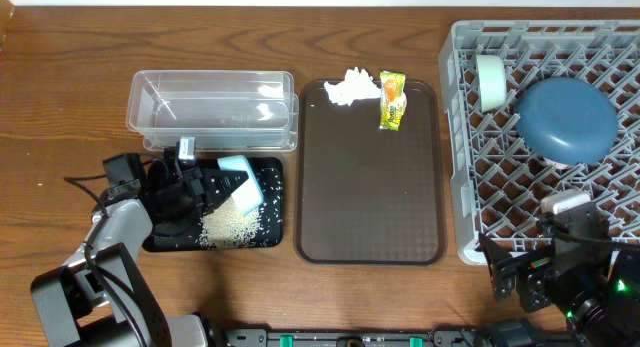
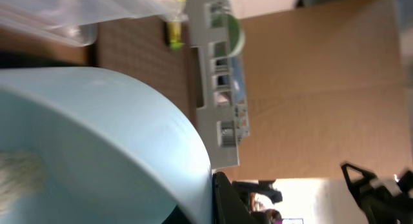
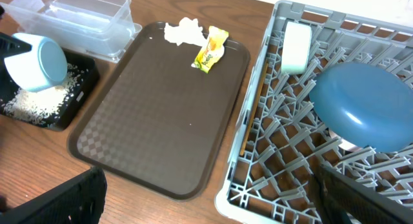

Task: Sort waste into correct bins and load items into the dishwasher rack
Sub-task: 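Tilt the white plate to pour the rice onto the black tray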

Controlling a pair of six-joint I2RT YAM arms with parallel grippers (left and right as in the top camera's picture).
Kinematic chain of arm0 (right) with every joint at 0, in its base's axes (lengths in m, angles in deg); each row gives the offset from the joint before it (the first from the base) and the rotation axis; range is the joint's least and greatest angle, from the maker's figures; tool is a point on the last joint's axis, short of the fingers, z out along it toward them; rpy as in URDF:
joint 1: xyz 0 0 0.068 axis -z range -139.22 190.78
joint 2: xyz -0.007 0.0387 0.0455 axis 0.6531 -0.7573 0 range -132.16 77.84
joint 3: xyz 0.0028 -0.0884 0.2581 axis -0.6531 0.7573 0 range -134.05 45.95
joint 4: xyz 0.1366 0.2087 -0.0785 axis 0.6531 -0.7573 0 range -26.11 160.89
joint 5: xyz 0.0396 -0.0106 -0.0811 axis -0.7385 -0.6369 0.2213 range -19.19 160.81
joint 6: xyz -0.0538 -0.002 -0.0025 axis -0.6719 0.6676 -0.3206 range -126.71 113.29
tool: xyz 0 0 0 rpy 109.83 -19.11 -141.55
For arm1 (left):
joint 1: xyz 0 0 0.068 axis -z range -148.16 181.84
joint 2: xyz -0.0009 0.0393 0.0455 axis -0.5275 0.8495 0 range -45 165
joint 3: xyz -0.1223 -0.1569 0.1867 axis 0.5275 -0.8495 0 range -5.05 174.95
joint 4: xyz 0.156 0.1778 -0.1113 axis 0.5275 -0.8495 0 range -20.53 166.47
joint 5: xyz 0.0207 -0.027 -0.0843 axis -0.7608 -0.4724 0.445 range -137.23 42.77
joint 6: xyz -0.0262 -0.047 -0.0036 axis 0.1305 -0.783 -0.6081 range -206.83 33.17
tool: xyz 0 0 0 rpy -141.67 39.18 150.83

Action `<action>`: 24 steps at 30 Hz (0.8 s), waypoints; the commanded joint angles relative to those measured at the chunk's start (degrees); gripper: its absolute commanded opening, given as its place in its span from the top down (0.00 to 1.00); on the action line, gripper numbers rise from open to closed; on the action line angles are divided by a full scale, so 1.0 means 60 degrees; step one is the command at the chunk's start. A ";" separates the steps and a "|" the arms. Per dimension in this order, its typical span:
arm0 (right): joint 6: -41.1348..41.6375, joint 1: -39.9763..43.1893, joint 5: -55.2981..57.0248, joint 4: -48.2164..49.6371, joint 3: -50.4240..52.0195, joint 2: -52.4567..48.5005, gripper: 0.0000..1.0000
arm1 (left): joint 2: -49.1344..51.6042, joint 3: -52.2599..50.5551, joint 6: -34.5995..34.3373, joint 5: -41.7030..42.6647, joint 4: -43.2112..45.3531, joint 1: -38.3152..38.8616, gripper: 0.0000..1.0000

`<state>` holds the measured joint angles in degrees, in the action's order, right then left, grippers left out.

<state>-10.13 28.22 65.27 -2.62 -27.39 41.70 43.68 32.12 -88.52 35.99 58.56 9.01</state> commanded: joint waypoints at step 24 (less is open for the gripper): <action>-0.0084 -0.0036 0.0025 -0.0007 -0.0007 -0.0022 0.01 | -0.0109 0.0047 -0.0178 0.1133 0.0284 0.0302 0.94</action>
<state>-10.13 28.22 65.27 -2.60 -27.39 41.70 43.66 32.10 -87.60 38.63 60.00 9.88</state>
